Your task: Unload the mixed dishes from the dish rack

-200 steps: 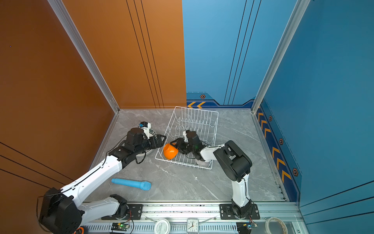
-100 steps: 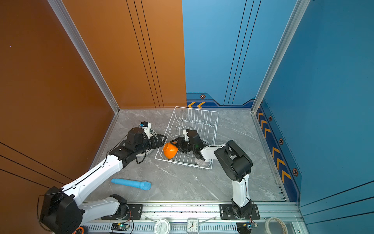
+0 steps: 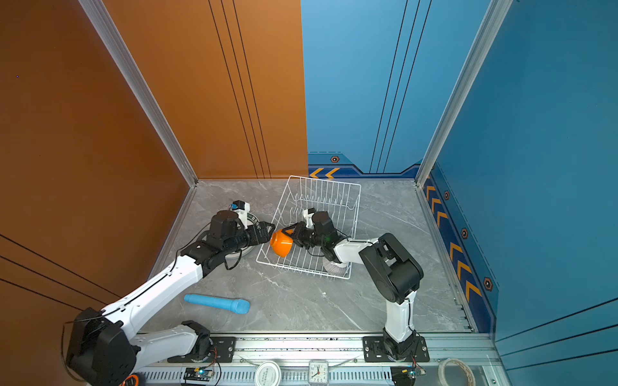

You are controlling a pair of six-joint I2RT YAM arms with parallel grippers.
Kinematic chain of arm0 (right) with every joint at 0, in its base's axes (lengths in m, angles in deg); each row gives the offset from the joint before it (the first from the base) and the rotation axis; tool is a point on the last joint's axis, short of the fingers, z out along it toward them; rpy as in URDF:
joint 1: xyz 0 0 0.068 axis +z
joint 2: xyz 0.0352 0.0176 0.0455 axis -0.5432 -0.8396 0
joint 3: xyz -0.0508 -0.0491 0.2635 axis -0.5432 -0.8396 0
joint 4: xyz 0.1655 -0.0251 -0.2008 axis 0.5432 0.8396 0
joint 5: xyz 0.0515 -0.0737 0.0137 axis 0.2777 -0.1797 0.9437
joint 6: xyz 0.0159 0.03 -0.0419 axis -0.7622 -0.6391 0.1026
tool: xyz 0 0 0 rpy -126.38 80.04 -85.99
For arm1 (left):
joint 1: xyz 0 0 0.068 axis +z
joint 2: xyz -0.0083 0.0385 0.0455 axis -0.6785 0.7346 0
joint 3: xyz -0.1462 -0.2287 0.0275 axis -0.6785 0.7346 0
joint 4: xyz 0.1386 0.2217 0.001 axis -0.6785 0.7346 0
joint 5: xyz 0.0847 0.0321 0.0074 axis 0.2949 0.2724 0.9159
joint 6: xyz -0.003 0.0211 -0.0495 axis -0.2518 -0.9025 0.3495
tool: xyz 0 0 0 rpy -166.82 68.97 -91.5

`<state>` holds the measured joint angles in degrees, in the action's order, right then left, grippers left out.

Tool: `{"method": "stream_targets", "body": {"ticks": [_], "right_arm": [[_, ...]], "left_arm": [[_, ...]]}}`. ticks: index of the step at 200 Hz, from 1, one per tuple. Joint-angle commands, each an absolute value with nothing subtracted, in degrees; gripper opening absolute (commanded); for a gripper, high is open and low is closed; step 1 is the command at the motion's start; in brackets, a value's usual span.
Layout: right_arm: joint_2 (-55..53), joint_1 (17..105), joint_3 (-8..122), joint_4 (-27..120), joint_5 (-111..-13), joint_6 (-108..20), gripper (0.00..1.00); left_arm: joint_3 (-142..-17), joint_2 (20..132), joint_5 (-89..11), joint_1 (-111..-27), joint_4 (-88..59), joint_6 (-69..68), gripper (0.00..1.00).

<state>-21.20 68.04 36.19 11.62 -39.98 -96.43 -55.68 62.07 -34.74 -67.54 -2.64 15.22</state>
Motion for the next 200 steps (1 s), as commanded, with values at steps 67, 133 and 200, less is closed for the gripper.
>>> {"method": "stream_targets", "body": {"ticks": [67,133,200], "right_arm": [[-17.36,67.14,35.62,12.90,-39.57,-94.91,0.20],[-15.15,67.28,37.54,21.17,-41.23,-89.92,0.14],[-17.13,68.47,41.22,27.04,-40.96,-86.35,0.23]], "left_arm": [[-57.25,62.25,-35.37,-67.72,-0.98,13.93,0.98],[-57.38,62.22,-35.46,-67.63,-1.00,13.93,0.98],[-57.38,62.49,-35.48,-67.47,-0.85,13.76,0.98]]}}
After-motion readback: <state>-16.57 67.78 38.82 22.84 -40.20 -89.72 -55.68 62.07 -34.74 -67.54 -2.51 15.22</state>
